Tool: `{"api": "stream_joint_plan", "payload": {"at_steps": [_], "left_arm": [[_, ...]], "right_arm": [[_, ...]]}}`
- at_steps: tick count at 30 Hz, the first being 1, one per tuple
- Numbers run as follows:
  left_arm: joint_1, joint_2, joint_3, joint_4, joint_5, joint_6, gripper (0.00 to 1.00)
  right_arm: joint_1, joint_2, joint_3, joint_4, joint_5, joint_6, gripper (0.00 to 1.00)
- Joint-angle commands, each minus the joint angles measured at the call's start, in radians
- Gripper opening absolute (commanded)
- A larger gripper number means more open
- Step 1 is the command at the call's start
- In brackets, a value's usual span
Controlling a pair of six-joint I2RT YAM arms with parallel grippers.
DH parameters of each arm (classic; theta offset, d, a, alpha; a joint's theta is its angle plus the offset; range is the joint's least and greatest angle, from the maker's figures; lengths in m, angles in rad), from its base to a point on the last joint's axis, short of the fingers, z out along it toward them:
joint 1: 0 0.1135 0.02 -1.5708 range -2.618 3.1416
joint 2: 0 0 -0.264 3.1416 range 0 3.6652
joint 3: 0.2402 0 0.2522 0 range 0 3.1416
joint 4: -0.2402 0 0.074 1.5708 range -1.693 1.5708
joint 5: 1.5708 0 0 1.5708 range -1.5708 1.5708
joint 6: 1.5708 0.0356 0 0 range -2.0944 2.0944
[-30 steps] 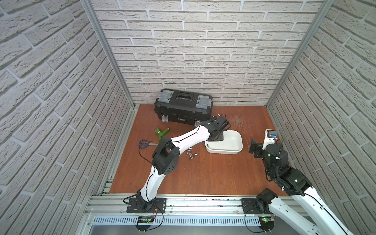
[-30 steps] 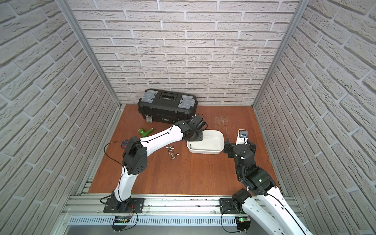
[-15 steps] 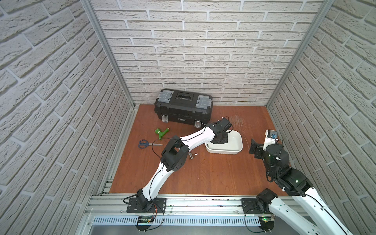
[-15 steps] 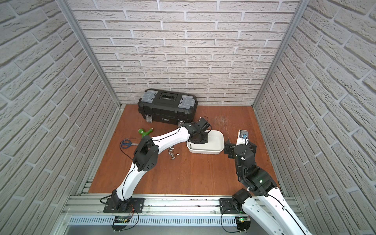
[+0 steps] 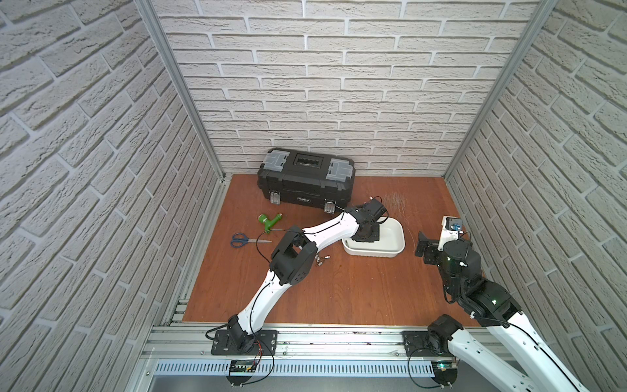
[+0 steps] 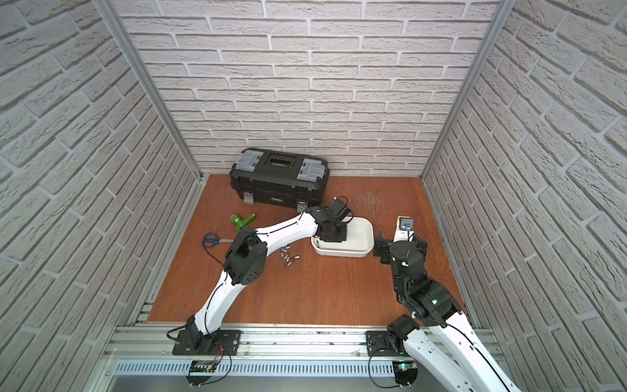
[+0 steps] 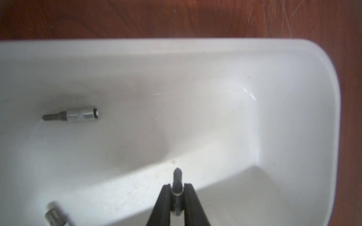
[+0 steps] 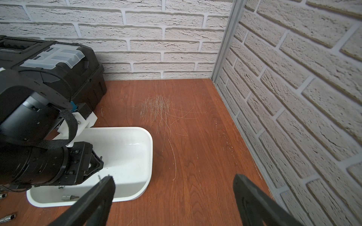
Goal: Put the bit on the desktop into the storage box
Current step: Place the screwdriver bit in the storage box.
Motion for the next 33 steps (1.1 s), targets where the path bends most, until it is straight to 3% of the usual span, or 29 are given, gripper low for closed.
{"api": "stream_joint_plan", "payload": {"at_steps": [1,6,18,29,33], "left_arm": [[-0.005,0.008,0.029,0.000,-0.011,0.024,0.27],[-0.005,-0.008,0.028,-0.006,-0.014,0.031,0.42],[-0.004,-0.097,-0.022,0.028,0.007,0.133,0.50],[0.010,-0.329,-0.307,0.287,0.074,0.277,0.65],[0.026,-0.430,-0.421,0.369,0.066,0.306,0.79]], "right_arm": [[-0.008,-0.001,0.014,0.021,0.005,0.009,0.98],[-0.008,-0.002,0.011,0.017,0.005,0.009,0.98],[-0.008,-0.016,0.014,0.006,0.010,0.004,0.98],[-0.008,-0.017,0.043,-0.006,0.004,-0.022,0.98],[-0.008,-0.013,0.052,-0.004,-0.006,-0.034,0.98]]}}
